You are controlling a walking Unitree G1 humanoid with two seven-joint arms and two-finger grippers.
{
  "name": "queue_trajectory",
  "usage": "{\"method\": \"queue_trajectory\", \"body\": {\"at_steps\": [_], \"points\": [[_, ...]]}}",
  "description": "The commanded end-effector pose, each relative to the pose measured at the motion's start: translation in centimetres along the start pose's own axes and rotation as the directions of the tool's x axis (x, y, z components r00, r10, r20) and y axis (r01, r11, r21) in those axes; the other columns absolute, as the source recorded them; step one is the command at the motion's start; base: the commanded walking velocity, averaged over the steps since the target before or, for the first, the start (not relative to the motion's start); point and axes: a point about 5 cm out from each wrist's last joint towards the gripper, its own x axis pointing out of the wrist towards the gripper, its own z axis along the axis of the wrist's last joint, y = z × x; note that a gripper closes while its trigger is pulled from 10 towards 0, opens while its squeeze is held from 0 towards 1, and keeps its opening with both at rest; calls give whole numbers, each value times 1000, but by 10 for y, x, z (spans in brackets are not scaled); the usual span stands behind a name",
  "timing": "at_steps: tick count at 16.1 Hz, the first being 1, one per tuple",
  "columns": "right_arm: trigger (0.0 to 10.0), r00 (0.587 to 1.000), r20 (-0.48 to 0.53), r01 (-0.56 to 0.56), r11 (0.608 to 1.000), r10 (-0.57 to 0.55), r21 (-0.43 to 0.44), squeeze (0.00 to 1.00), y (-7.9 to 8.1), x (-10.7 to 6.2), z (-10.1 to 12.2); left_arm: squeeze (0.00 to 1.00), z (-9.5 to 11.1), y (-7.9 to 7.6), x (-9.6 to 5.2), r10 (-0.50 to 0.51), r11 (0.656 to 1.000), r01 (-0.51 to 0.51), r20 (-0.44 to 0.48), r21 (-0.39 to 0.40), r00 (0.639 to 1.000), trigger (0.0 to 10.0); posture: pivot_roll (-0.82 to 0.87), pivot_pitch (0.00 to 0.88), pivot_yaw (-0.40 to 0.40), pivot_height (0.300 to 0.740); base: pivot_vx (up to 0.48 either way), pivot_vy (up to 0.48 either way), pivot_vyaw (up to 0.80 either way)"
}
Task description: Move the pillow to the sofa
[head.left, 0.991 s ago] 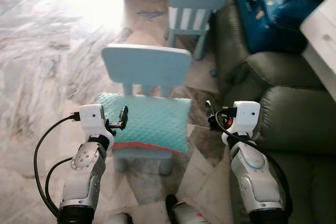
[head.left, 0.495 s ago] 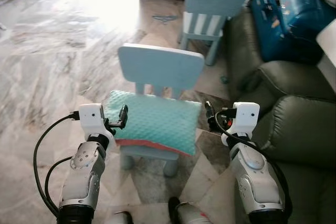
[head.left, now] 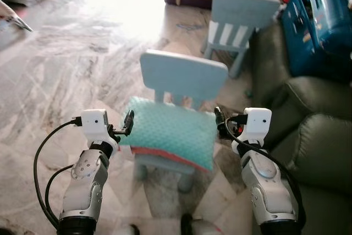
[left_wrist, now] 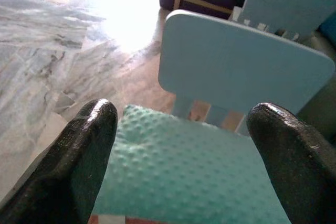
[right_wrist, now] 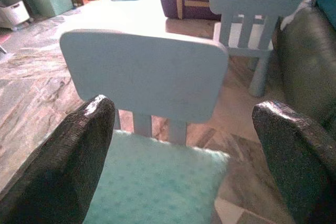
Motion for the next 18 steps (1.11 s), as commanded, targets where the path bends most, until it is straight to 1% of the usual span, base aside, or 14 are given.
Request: {"method": "queue_trajectory", "body": {"at_steps": [1, 8, 9, 10, 11, 18], "points": [[10000, 1000, -2, 10, 1000, -10, -1, 0, -2, -1, -1, 0, -2, -1, -2, -10, 1000, 10, -3, 0, 1000, 10000, -68, 185, -31, 740, 428, 0, 0], [10000, 1000, -1, 11, 1000, -11, -1, 0, -2, -1, -2, 0, -4, -1, -1, -7, 1000, 7, -14, 5, 1000, 10000, -69, 188, -31, 740, 396, 0, 0], [10000, 1000, -1, 11, 1000, -11, 0, 0, -2, -1, -2, 0, -4, -3, -2, -24, 1000, 24, -11, -5, 1000, 10000, -70, 187, -31, 740, 379, 0, 0], [10000, 1000, -1, 11, 1000, -11, 0, 0, -2, -1, -2, 0, -4, -2, -2, -4, 1000, 4, -13, -2, 1000, 10000, -70, 187, -31, 740, 428, 0, 0], [10000, 1000, 0, 12, 1000, -12, 0, 0, -2, -1, -2, 0, -4, -1, -2, 3, 1000, -3, -9, 10, 1000, 10000, -69, 187, -30, 740, 0, 0, 0], [10000, 1000, 0, 12, 1000, -12, 2, 0, -2, -2, -3, 0, -5, -4, -3, -16, 1000, 16, -12, -2, 1000, 10000, -68, 190, -29, 740, 0, 0, 0]]}}
